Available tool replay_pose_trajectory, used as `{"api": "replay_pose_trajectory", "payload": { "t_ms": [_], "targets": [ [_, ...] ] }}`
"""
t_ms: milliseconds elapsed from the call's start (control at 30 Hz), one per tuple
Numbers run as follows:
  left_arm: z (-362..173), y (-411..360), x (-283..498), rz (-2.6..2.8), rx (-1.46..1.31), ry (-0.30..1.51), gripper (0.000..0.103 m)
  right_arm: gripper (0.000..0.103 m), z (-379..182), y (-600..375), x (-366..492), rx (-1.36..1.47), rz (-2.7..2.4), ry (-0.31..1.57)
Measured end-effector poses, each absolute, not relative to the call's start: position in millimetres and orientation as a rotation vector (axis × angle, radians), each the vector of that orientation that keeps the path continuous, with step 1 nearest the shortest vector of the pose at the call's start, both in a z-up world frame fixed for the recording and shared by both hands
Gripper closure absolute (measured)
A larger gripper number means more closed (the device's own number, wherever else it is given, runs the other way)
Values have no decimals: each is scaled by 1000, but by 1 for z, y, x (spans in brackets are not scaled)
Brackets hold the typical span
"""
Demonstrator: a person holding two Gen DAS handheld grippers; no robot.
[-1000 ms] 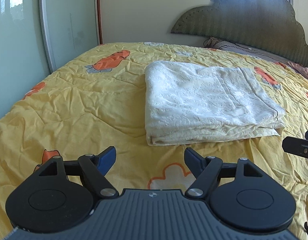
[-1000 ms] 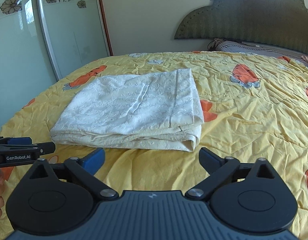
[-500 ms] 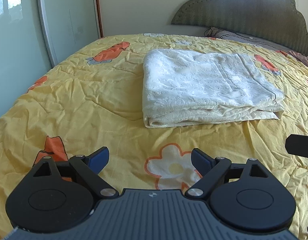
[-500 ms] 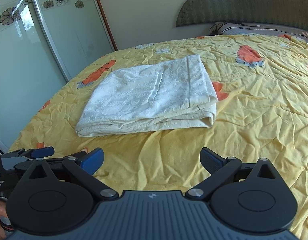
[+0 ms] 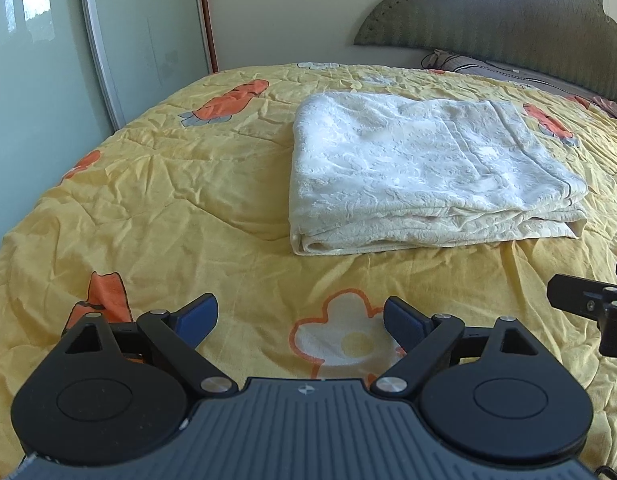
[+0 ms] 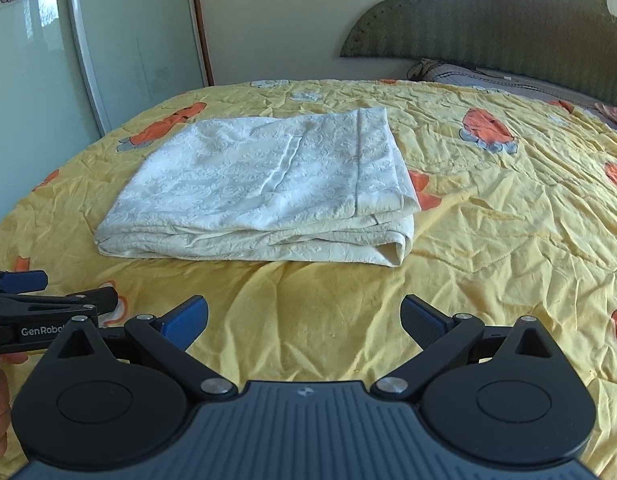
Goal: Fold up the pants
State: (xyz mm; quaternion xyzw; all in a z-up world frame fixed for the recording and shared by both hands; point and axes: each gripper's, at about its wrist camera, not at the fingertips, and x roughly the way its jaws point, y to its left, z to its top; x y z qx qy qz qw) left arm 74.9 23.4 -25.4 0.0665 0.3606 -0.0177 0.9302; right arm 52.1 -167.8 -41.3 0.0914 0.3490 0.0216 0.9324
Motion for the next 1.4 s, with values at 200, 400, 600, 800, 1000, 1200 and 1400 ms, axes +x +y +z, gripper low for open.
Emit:
{"api": "replay_pose_trajectory", "payload": {
  "t_ms": [200,400,600,800,1000,1200,1400],
  "targets": [
    [-31,22,77,-35,132,741,11,0,-54,-160,53,152,57,733],
    [-33,23,79,-32,126,736,10,0,-60,-161,54,168,51,734],
    [-34,23,81,-35,126,729,9,0,-60,-158,56,160,52,725],
    [-39,24,80,-39,133,702,4,0,-64,-155,58,132,40,720],
    [-42,27,80,-55,112,684,1,0,-66,-148,56,120,-3,710],
    [-44,28,80,-69,108,677,1,0,-67,-146,54,123,-20,701],
    [-45,31,81,-66,84,682,0,0,-65,-155,51,157,-40,692]
  ]
}}
